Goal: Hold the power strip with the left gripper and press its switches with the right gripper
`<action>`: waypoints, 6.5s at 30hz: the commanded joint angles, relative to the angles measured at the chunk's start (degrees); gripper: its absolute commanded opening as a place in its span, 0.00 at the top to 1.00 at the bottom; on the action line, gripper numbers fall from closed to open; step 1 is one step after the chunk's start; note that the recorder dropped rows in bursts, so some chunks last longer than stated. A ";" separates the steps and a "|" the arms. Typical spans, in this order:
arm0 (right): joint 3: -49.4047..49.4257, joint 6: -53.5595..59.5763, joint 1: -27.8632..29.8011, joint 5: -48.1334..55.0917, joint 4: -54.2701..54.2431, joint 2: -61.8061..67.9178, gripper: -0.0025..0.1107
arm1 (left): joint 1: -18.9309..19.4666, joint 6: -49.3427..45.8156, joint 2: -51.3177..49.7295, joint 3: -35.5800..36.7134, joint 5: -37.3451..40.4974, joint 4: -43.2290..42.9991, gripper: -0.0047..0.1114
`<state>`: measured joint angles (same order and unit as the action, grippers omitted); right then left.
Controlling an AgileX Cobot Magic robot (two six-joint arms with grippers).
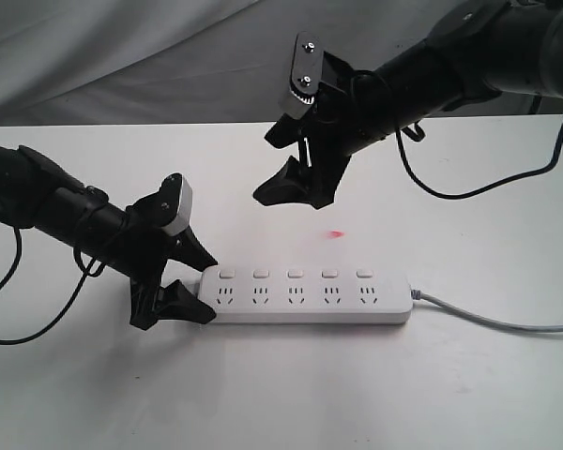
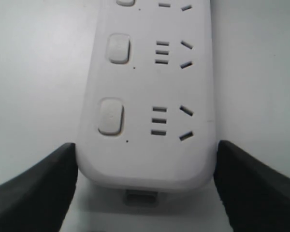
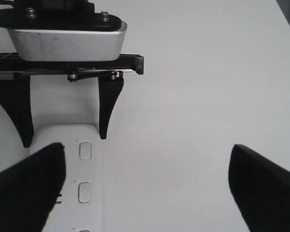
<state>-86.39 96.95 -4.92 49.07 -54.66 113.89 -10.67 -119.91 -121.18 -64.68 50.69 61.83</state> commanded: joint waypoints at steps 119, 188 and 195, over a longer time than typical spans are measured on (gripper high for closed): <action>-0.41 2.10 -10.47 -15.31 5.54 14.11 0.19 | -0.26 -0.15 -0.43 -0.32 -1.50 0.64 0.96; -0.41 -5.78 -6.41 -13.91 11.28 11.82 0.19 | -0.26 -0.15 -0.43 -0.32 -1.50 0.64 0.96; -0.41 -5.78 -6.41 -13.51 12.33 11.82 0.19 | -0.26 -0.15 -0.43 -0.32 -1.50 0.64 0.96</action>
<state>-87.03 91.07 -11.45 35.50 -43.07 125.76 -10.67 -119.91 -121.18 -64.68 50.36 61.95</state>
